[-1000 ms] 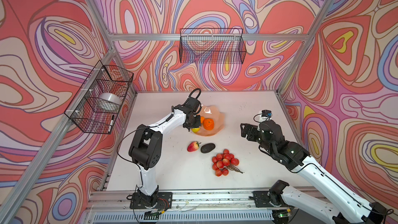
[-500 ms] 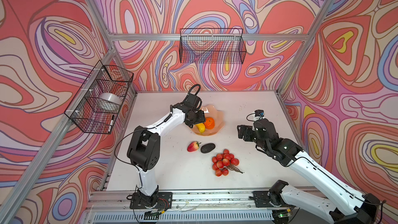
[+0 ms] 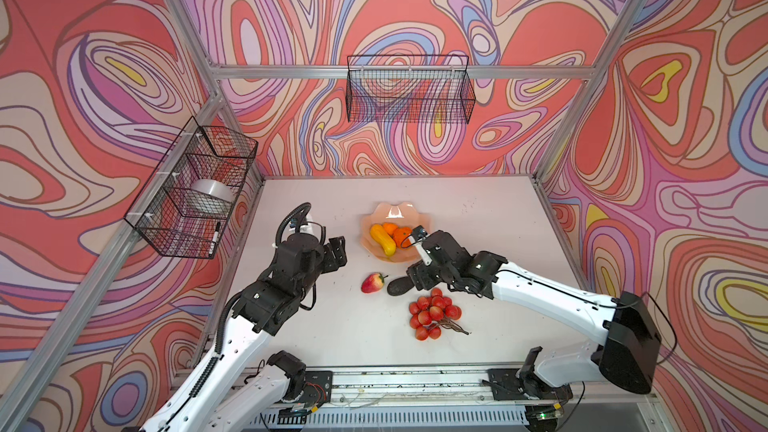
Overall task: Place and organize the fake fruits in the fruit bowl
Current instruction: 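Grasp the dark avocado with the right gripper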
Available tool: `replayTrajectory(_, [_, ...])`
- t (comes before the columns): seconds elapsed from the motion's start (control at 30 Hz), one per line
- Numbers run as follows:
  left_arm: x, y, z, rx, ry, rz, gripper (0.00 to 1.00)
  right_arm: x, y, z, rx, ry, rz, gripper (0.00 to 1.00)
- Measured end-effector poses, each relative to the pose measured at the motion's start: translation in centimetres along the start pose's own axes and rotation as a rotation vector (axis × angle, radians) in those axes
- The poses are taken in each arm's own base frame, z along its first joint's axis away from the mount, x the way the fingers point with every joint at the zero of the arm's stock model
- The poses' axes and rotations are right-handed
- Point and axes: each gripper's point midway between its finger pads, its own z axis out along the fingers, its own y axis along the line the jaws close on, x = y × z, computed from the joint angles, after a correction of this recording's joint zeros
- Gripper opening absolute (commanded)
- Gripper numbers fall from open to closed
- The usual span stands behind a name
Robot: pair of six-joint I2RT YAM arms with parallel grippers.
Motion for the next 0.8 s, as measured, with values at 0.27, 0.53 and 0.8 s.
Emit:
replayTrajectory(0.27, [0.9,3.1,-4.3,0.008,-0.083,-0.118,0.95,2.4,3.4,3.4,-0.071,0.147,-0.22,0.86])
replayTrajectory(0.53, [2.0,4.2,-4.6,-0.031,-0.052,-0.125,0.96,3.6,3.2,7.1,-0.045,0.234,-0.324,0.87])
replayTrajectory(0.8, [2.6,4.8,-4.6,-0.055,-0.031,-0.116,0.97,4.5,2.7,10.0,-0.01,0.272,-0.408,0.85])
